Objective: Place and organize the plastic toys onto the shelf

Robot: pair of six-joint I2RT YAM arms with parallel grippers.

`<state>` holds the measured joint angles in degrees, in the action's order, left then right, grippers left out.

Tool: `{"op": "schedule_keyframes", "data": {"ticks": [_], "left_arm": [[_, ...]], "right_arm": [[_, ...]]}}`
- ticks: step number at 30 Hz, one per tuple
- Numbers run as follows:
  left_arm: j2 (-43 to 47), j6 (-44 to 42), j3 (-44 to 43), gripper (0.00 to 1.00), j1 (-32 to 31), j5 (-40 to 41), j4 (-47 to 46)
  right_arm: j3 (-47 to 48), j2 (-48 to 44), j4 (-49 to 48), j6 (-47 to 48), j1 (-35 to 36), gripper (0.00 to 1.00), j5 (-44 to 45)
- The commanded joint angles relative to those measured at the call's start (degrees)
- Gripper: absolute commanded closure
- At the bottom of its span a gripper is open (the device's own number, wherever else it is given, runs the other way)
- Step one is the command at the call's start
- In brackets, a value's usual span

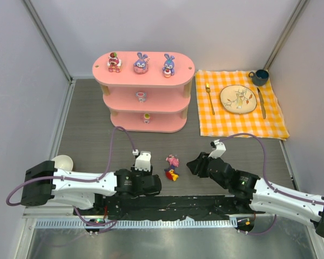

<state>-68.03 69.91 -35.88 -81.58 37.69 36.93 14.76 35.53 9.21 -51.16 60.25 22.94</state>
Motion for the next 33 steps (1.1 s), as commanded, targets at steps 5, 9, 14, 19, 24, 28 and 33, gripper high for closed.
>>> {"op": "schedule_keyframes", "data": {"ticks": [5,9,14,19,24,28,33], "left_arm": [[-2.28,-4.6,-4.54,1.0,0.46,3.26,1.39],[0.96,-9.43,-5.69,1.0,0.46,5.98,-0.62],[6.67,-19.86,-5.69,1.0,2.12,9.77,-7.38],[9.58,-31.05,-8.41,1.0,9.76,7.75,-14.86],[9.94,-39.31,-10.87,1.0,16.08,3.45,-23.72],[6.86,-45.72,-14.65,1.0,19.61,0.02,-27.17],[4.05,-49.34,-19.75,1.0,23.22,-3.76,-31.74]], "right_arm": [[1.32,0.95,-1.65,0.09,-0.13,0.56,0.61],[1.23,0.77,-1.57,0.09,-0.13,0.56,0.61],[1.06,0.24,-1.39,0.18,-0.22,0.56,0.79],[1.32,0.07,-0.52,0.44,-0.13,0.56,0.79],[0.62,-1.51,0.28,-0.26,-0.13,0.56,1.58],[0.44,-2.83,1.33,-0.35,-0.13,0.56,2.02],[0.35,-3.62,2.47,-0.44,-0.22,0.56,2.55]]}}
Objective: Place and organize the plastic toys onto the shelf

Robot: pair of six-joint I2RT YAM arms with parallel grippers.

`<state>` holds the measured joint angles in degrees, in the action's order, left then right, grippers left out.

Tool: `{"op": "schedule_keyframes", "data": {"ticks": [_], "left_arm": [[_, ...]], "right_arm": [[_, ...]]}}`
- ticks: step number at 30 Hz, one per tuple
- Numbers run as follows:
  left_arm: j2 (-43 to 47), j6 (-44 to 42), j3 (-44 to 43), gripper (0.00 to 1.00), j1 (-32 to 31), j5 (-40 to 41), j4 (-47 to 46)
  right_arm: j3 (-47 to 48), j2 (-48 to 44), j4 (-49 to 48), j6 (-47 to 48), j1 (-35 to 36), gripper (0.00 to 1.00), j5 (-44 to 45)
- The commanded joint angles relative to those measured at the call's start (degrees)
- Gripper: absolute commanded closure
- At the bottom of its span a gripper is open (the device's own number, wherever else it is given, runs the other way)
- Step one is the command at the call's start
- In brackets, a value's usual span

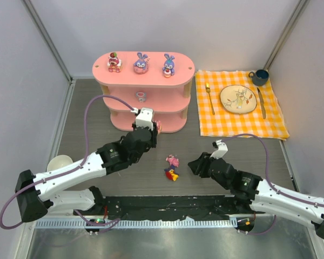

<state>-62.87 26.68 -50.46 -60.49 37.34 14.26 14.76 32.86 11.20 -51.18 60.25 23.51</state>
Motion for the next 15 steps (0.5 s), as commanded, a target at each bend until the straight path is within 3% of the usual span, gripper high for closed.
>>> {"op": "schedule_keyframes", "data": {"ticks": [1,8,15], "left_arm": [[-1.81,-6.28,-6.14,1.0,2.74,-3.76,-8.9],[-6.73,-9.97,-12.81,1.0,7.05,-6.23,-11.09],[-10.86,-13.49,-14.14,1.0,9.07,-7.02,-16.19]], "right_arm": [[0.35,-1.13,0.49,-0.33,-0.13,0.56,2.16],[-0.52,-2.45,1.28,-0.77,-0.13,0.56,2.6],[-0.7,-3.51,2.51,-0.68,-0.13,0.56,2.95]]}}
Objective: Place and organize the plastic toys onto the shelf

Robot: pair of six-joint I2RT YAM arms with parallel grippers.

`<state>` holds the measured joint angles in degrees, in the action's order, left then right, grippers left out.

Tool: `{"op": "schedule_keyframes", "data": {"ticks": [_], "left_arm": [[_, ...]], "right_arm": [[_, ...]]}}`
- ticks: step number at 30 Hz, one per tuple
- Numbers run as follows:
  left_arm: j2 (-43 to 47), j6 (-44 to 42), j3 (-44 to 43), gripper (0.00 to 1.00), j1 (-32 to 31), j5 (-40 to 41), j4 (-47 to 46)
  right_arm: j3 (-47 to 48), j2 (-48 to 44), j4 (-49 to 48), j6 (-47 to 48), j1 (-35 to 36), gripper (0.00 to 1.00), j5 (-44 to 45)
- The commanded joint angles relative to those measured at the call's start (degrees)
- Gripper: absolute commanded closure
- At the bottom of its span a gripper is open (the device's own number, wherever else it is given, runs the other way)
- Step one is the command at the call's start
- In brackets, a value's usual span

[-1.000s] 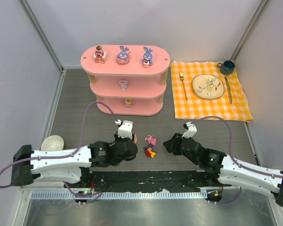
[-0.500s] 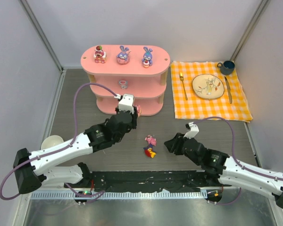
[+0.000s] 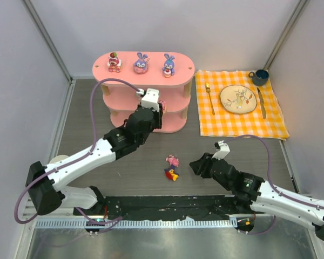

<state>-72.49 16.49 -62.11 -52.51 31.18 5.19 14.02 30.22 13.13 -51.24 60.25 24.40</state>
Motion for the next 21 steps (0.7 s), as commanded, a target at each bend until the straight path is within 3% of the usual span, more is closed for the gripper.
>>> {"op": "schedule_keyframes", "data": {"ticks": [1,21], "left_arm": [[-1.69,-3.66,-2.49,1.0,1.27,-1.12,-7.65],[-7.14,-5.15,-2.14,1.0,5.14,-2.35,-14.33]], "right_arm": [[0.04,-1.12,0.85,-0.52,-0.13,0.56,2.14],[0.39,-0.6,2.08,0.0,-0.13,0.56,3.28]]}}
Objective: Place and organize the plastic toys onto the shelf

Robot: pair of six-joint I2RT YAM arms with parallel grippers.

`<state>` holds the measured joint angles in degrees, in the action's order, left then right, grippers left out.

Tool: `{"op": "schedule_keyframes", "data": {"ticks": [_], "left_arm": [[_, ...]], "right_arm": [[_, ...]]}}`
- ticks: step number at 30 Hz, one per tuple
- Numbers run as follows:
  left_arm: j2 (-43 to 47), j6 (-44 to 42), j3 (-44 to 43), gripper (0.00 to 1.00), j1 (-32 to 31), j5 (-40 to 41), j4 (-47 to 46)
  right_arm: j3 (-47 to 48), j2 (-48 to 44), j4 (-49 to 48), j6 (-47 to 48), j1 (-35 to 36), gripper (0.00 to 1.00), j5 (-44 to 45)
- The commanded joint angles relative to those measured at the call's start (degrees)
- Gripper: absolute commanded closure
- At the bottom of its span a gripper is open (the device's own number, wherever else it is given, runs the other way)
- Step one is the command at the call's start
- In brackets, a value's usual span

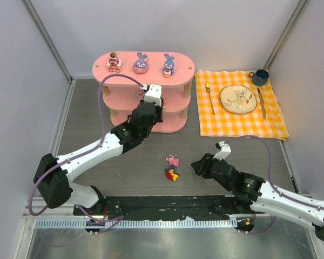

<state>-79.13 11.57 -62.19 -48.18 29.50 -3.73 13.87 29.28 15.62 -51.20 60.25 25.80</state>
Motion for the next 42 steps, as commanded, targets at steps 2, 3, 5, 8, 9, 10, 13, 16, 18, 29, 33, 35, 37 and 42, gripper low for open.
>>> {"op": "schedule_keyframes", "data": {"ticks": [2,3,5,8,9,10,13,16,18,29,33,35,37,42], "left_arm": [[-0.85,-0.06,-1.88,1.0,0.99,-0.84,-5.68],[-0.93,0.11,-1.88,1.0,0.99,-0.93,-5.85],[-1.64,0.2,-1.88,1.0,0.99,-1.11,-6.12],[-2.43,0.29,-1.79,1.0,0.99,-0.93,-6.56],[-2.6,0.29,-1.79,1.0,0.99,-1.02,-6.73],[-2.69,0.29,-1.7,1.0,0.99,-0.85,-6.99],[-3.31,0.2,-1.88,1.0,1.07,-0.67,-7.08],[-3.66,0.12,-1.88,1.0,1.16,-0.4,-7.17],[-3.92,0.03,-1.79,1.0,1.25,-0.23,-7.26],[-4.98,-0.06,-2.49,1.0,2.13,0.39,-7.7],[-5.5,-0.15,-3.28,0.99,2.22,1.18,-7.7],[-5.68,-0.24,-3.55,1.0,2.22,1.53,-7.61],[-5.77,-0.41,-3.55,1.0,2.22,1.7,-7.7],[-5.68,-0.94,-3.64,1.0,2.22,2.85,-7.61]], "right_arm": [[0.55,0.34,-0.32,0.05,-0.13,0.56,1.97],[0.55,0.43,-0.41,0.05,-0.13,0.56,2.06],[0.63,0.61,-0.32,-0.04,-0.13,0.56,2.06],[0.81,0.87,-0.32,0.05,-0.13,0.56,2.06],[0.9,0.87,-0.24,0.13,-0.13,0.56,2.06],[0.98,0.96,-0.24,0.22,-0.13,0.56,2.06],[0.99,0.78,-0.06,0.31,-0.13,0.56,2.23],[0.99,0.87,0.12,0.4,-0.13,0.56,2.32],[0.99,0.87,0.12,0.31,-0.13,0.56,2.32],[0.99,0.78,0.55,0.22,-0.22,0.56,2.5],[0.99,0.78,0.64,0.14,-0.13,0.56,2.67],[0.99,0.69,0.64,0.05,-0.13,0.56,2.59],[0.99,0.61,0.82,0.13,-0.13,0.56,2.67],[0.99,0.52,0.91,0.05,-0.13,0.56,2.67]]}}
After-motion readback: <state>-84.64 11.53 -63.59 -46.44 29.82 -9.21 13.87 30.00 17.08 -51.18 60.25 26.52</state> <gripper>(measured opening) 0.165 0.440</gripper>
